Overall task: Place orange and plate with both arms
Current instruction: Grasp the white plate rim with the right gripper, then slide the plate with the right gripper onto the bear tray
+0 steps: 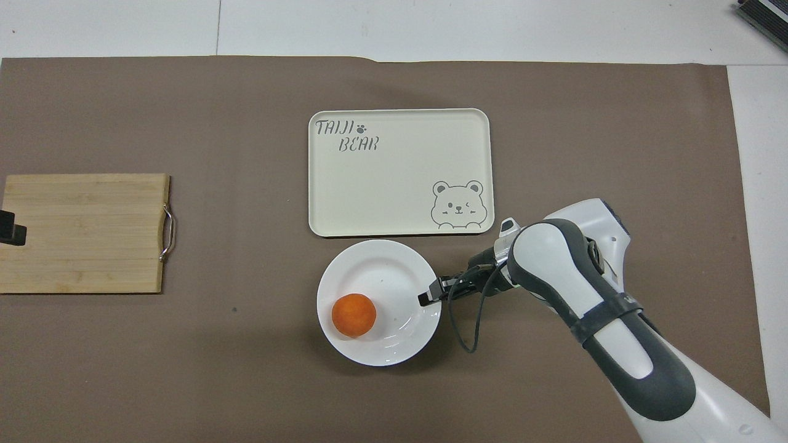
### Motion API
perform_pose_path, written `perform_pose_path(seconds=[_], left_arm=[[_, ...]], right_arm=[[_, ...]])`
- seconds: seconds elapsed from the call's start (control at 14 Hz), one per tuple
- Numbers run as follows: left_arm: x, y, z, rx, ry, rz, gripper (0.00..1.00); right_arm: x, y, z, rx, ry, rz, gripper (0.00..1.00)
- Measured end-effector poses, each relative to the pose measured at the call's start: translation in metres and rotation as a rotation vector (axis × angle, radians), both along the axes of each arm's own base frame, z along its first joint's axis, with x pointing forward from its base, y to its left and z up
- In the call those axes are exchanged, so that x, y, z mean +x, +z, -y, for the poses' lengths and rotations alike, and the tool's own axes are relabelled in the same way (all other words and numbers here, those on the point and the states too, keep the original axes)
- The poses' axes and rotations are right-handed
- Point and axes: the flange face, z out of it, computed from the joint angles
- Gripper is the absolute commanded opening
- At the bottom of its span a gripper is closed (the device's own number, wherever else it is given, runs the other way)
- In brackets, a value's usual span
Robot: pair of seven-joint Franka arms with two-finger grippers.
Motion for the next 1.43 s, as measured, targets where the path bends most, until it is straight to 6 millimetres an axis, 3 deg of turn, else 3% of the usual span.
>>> perform_pose_path(seconds=[0.21, 0.72, 1.15, 1.36, 1.43], left_arm=[[0.000, 0.000, 0.000, 0.000, 0.000, 0.000, 1.00], [0.000, 0.000, 0.000, 0.000, 0.000, 0.000, 1.00], [0.000, 0.000, 0.000, 0.000, 0.000, 0.000, 1.00], [0.000, 0.000, 0.000, 0.000, 0.000, 0.000, 1.00], [0.000, 0.000, 0.000, 0.000, 0.000, 0.000, 1.00]], right_arm=[[0.026, 0.010, -0.006, 0.022, -0.040, 0.030, 0.00], [0.104, 0.028, 0.009, -0.040, -0.288, 0.073, 0.00], [0.151, -0.007, 0.016, -0.049, -0.427, 0.083, 0.00], [0.162, -0.014, 0.020, -0.063, -0.450, 0.102, 0.00], [0.163, -0.015, 0.021, -0.071, -0.456, 0.111, 0.12]])
